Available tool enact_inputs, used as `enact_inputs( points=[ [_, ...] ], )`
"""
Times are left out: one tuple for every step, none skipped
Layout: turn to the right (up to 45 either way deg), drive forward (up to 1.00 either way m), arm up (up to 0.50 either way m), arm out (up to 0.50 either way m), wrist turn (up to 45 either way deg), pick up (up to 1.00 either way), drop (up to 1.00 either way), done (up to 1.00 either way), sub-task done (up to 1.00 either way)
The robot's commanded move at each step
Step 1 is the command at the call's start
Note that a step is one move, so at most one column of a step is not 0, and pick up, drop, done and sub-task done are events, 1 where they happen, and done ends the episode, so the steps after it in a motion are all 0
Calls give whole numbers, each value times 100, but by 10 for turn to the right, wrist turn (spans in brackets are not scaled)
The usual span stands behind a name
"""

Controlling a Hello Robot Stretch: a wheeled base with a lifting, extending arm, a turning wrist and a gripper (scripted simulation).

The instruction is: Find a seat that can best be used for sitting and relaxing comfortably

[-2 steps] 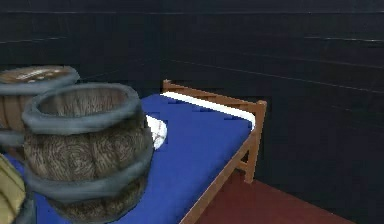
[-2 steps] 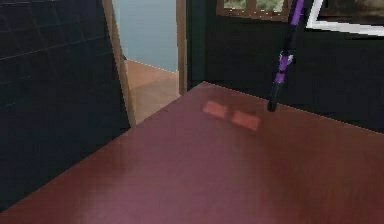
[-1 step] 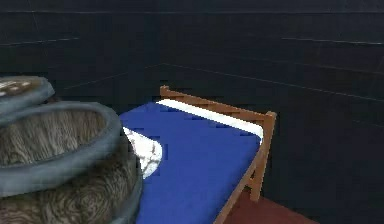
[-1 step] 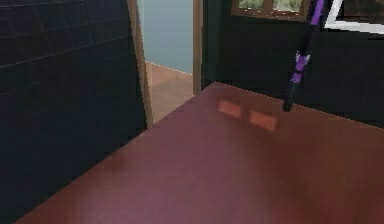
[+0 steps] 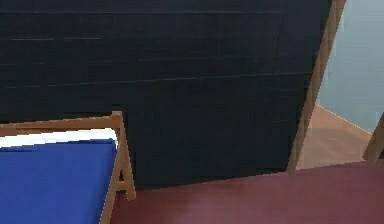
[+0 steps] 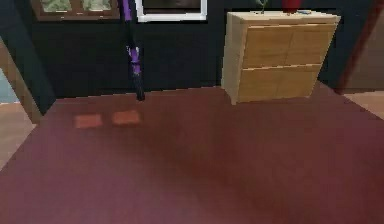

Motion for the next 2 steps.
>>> enact_inputs(
  points=[
    [450, 0, 0, 0, 0, 0, 0, 0, 0],
    [300, 0, 0, 0, 0, 0, 0, 0, 0]
  ],
)
